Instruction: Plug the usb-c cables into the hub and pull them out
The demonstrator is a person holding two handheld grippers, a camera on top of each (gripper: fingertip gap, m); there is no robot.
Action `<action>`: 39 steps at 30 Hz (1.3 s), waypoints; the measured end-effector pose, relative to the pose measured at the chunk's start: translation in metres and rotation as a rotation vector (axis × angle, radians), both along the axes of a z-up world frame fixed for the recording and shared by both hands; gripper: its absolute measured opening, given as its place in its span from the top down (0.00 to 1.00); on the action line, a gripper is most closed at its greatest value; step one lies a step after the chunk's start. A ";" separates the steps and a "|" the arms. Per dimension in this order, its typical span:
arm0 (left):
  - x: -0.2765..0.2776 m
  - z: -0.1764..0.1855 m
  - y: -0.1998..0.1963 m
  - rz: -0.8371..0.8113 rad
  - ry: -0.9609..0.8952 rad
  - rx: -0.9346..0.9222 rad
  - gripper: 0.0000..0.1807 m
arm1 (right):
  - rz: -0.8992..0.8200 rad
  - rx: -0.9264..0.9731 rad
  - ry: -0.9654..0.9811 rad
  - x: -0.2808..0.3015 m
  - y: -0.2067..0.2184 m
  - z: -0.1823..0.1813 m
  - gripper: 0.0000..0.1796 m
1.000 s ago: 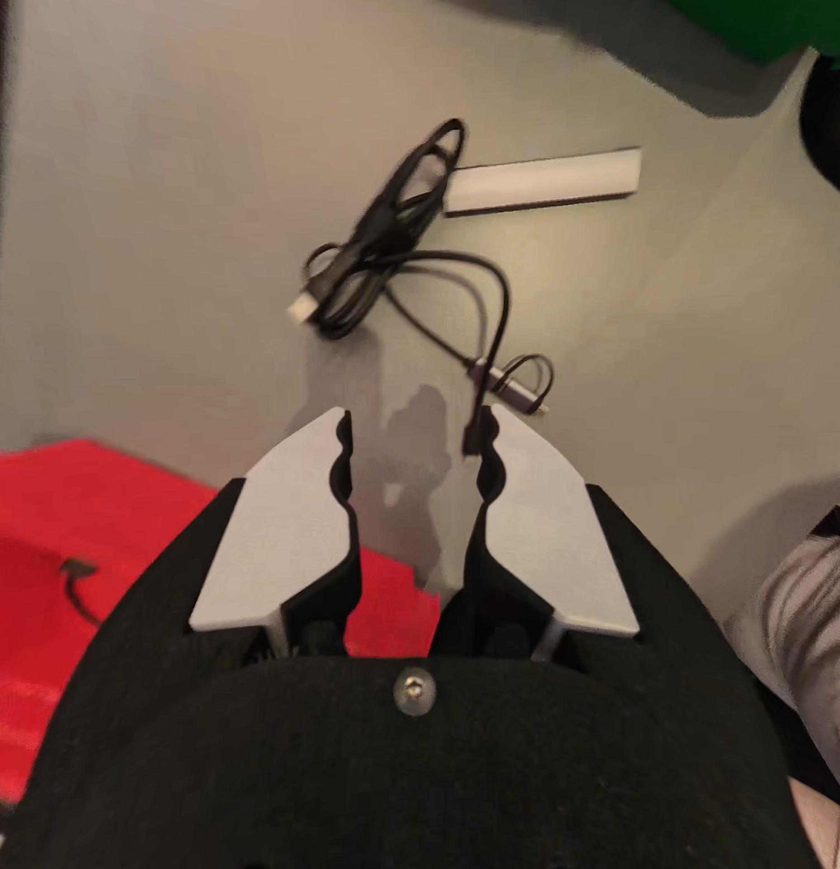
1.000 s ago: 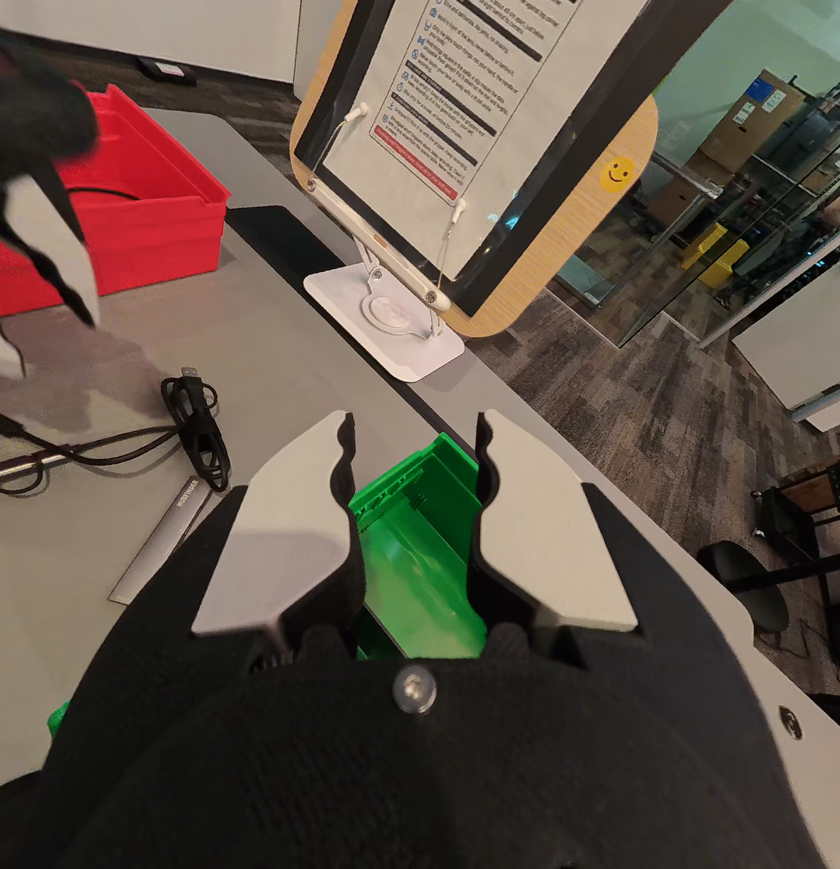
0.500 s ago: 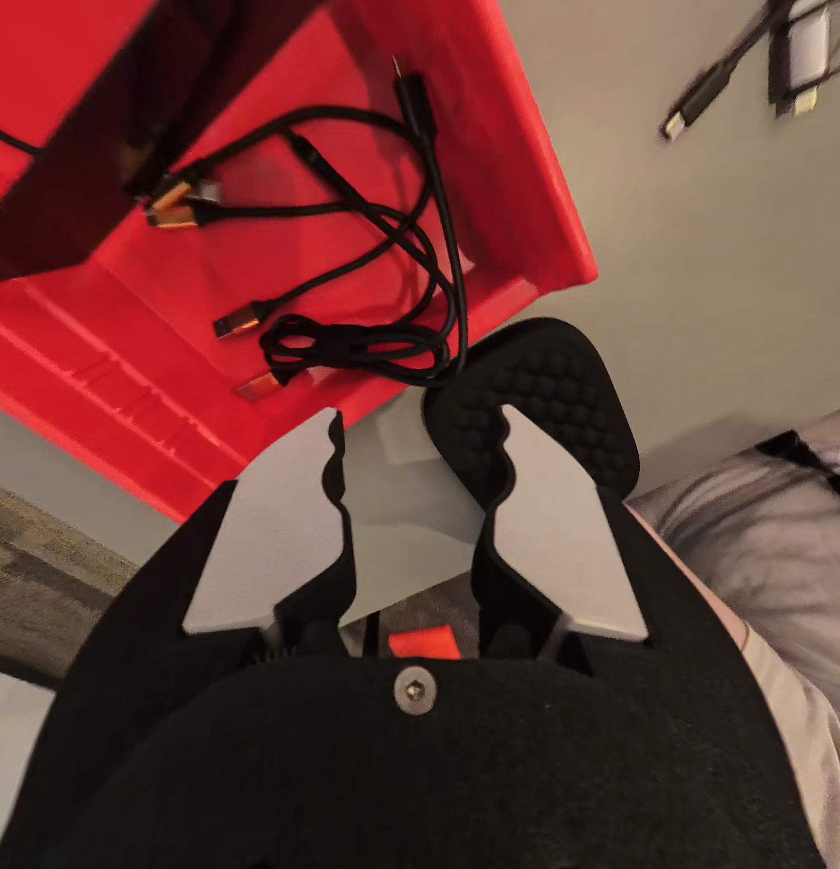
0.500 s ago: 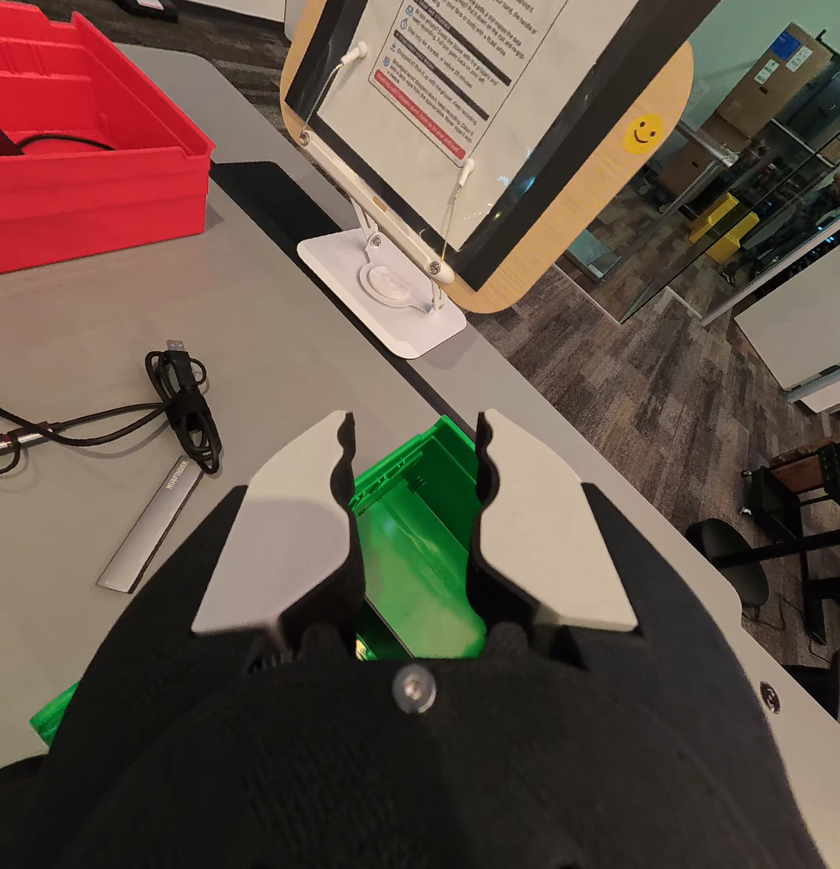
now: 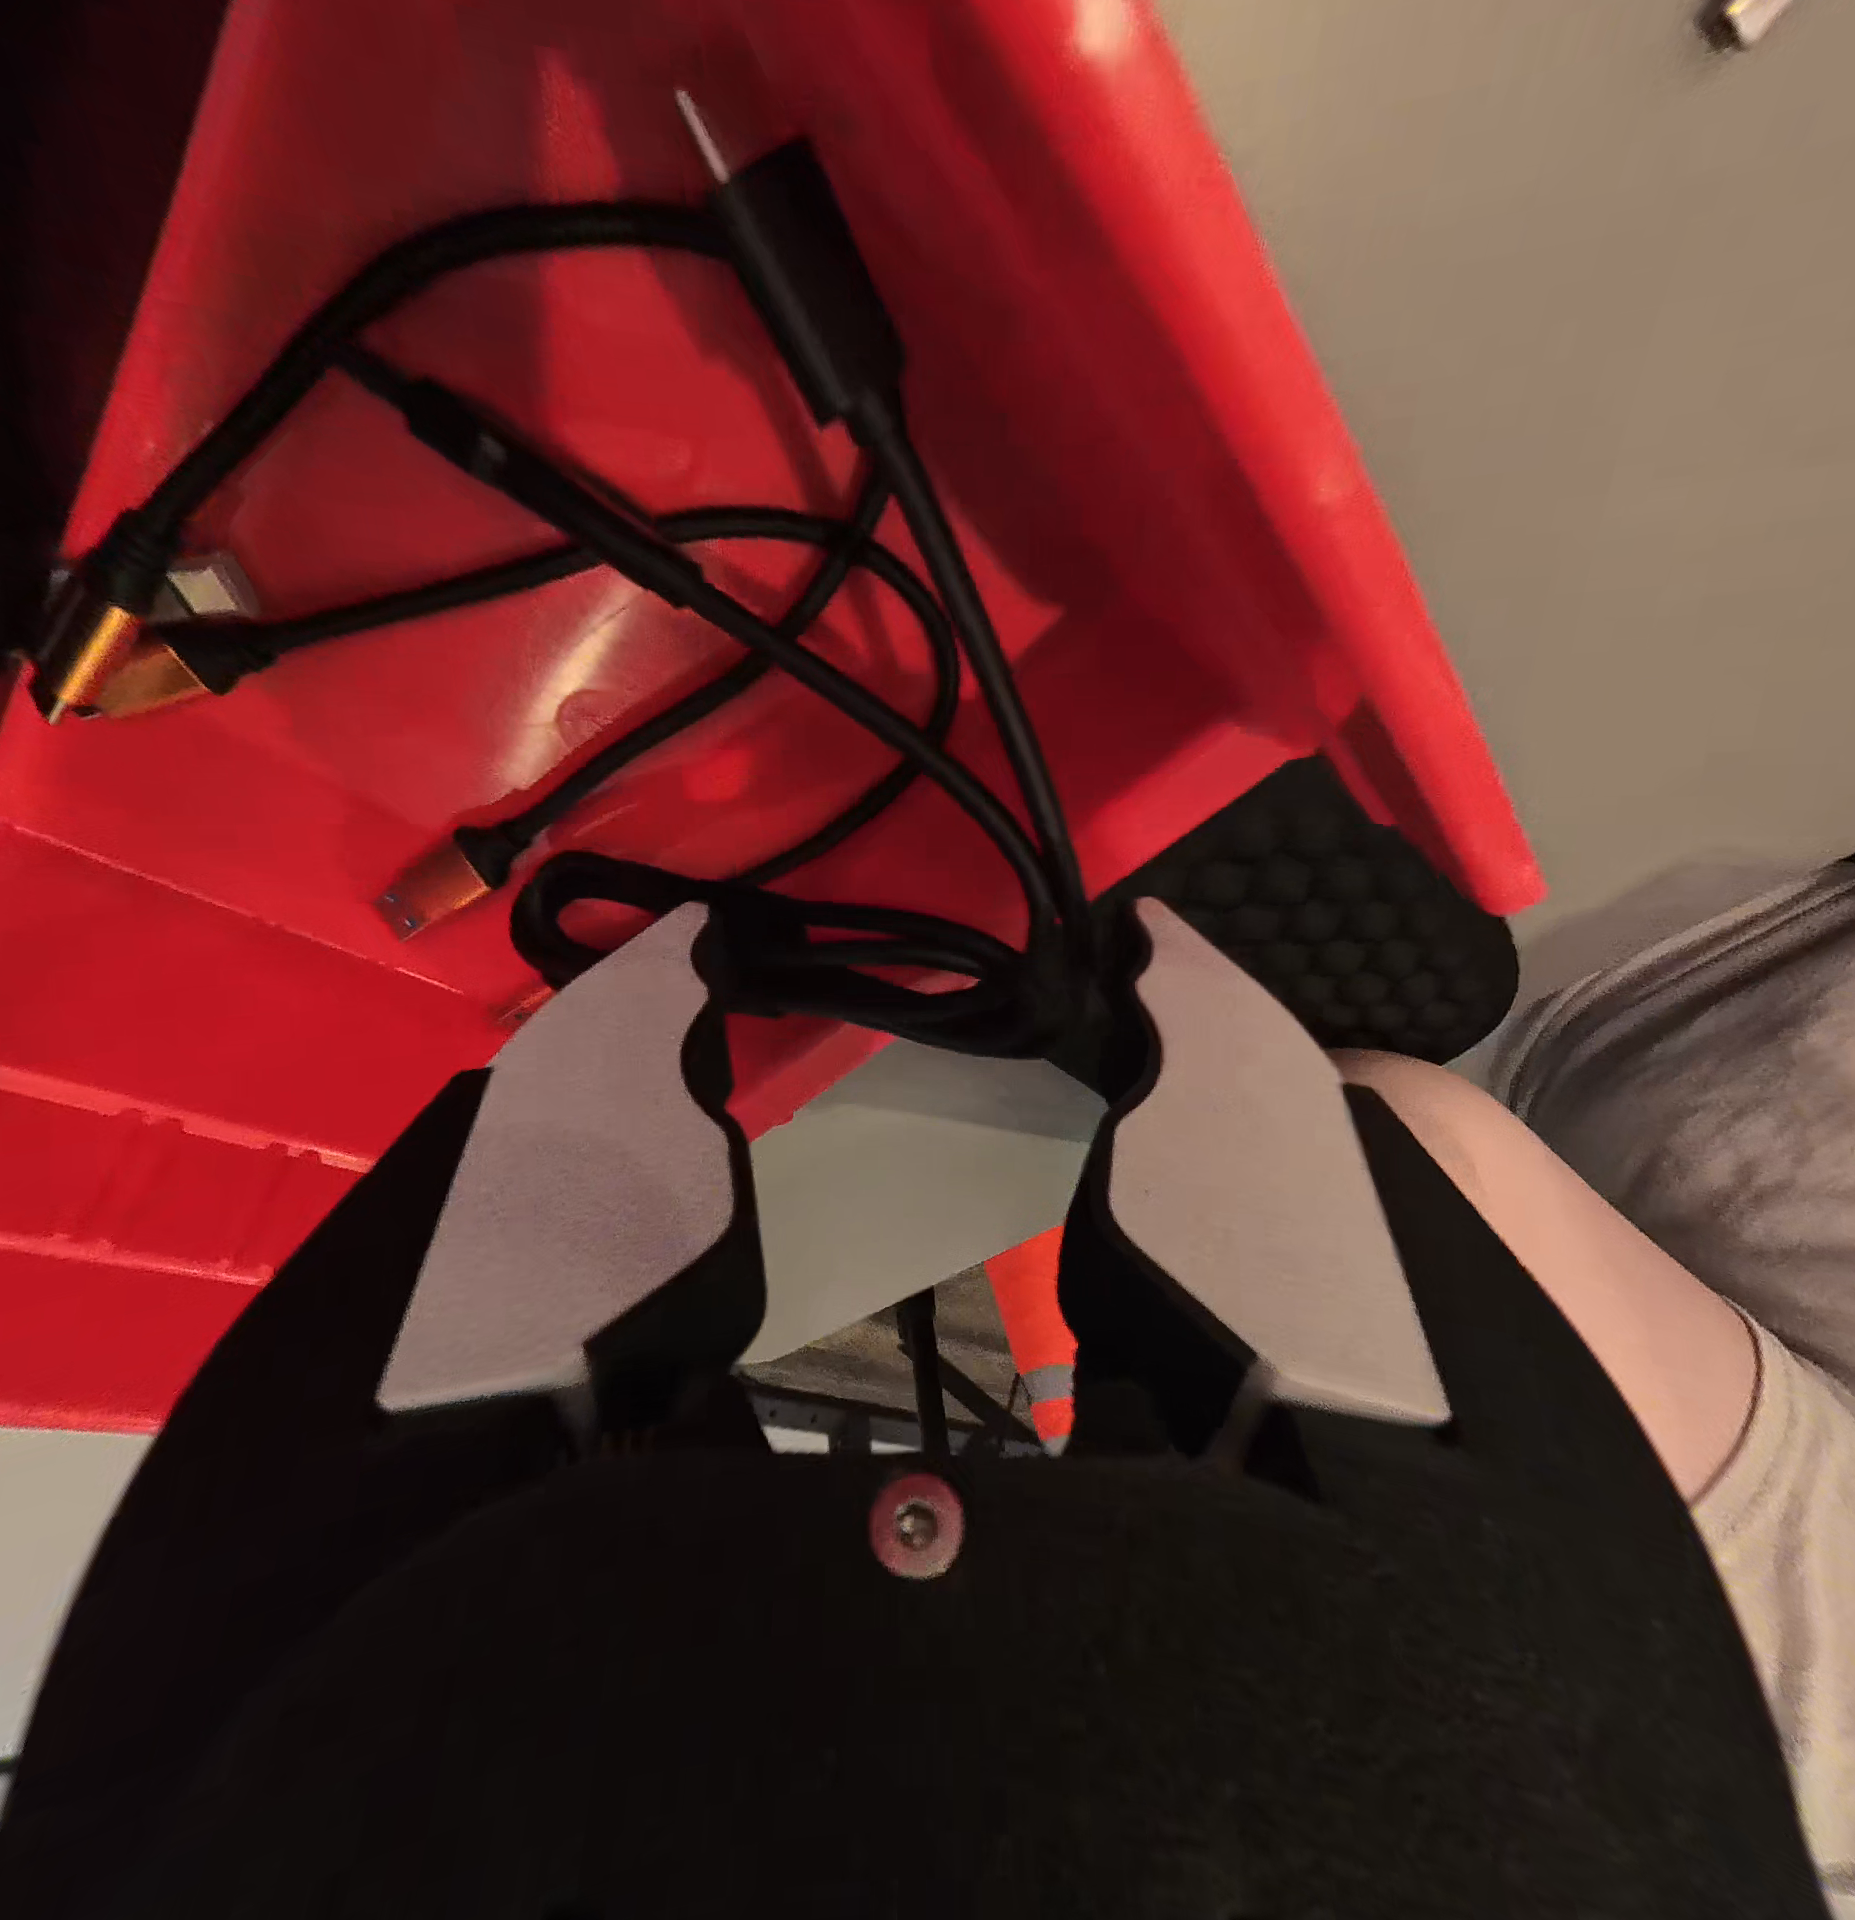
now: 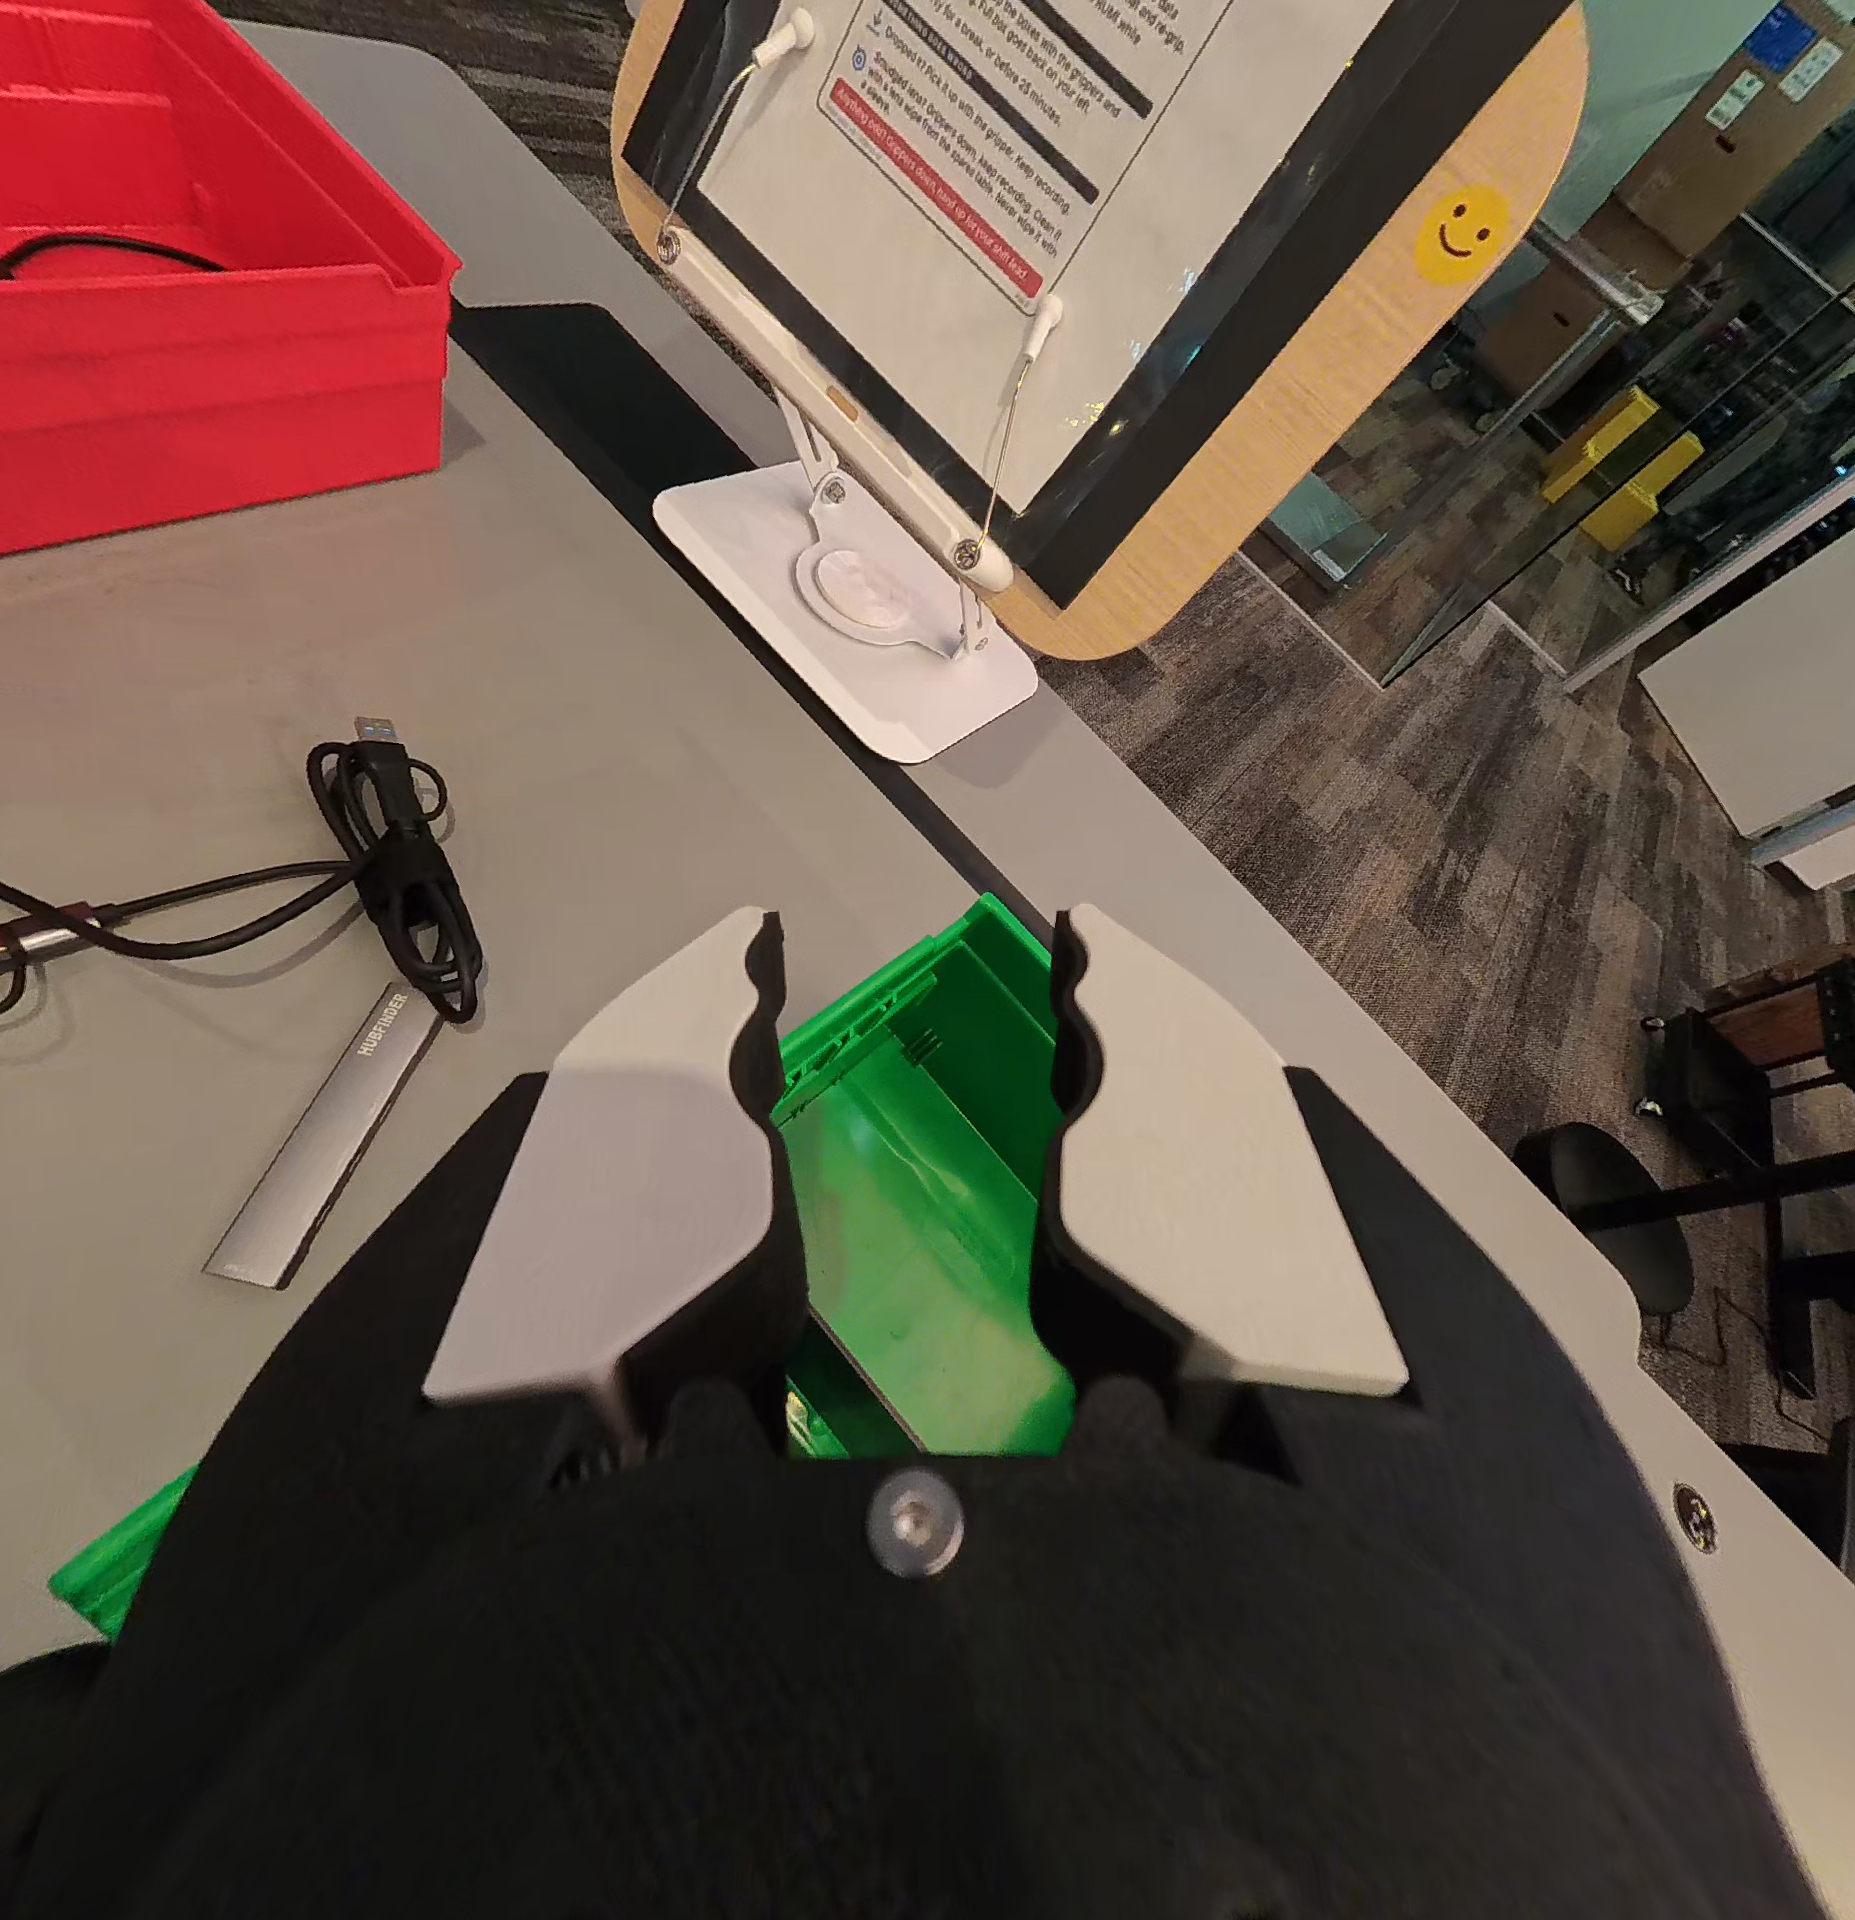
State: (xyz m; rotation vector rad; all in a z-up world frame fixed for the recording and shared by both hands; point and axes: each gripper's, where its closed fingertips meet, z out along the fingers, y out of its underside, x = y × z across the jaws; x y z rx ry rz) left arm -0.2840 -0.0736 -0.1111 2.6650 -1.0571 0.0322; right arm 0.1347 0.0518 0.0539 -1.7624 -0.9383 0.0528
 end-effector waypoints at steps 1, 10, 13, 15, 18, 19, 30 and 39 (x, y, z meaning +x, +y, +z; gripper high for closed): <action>-0.002 -0.001 0.001 0.011 0.010 -0.004 0.63 | 0.000 0.001 0.000 0.000 0.000 0.000 0.72; -0.020 0.039 0.024 0.148 0.004 0.254 0.94 | 0.001 0.000 0.002 0.002 -0.001 0.000 0.72; -0.032 0.068 0.034 0.220 0.005 0.434 0.95 | 0.004 0.001 -0.002 0.002 -0.002 0.000 0.72; -0.040 0.088 0.039 0.270 0.016 0.552 0.94 | 0.005 0.003 -0.004 0.001 -0.002 0.000 0.72; -0.042 0.116 0.040 0.305 0.009 0.695 0.94 | 0.004 0.006 -0.005 0.001 -0.002 0.001 0.72; -0.038 0.125 0.039 0.304 -0.007 0.738 0.94 | 0.002 0.008 -0.006 0.001 -0.002 0.001 0.72; 0.137 0.196 -0.006 -0.263 -0.567 0.938 0.95 | 0.004 0.016 -0.007 0.001 -0.002 0.003 0.72; 0.259 0.103 -0.041 -0.611 -0.700 0.336 0.95 | 0.013 0.009 -0.018 -0.002 -0.003 0.000 0.72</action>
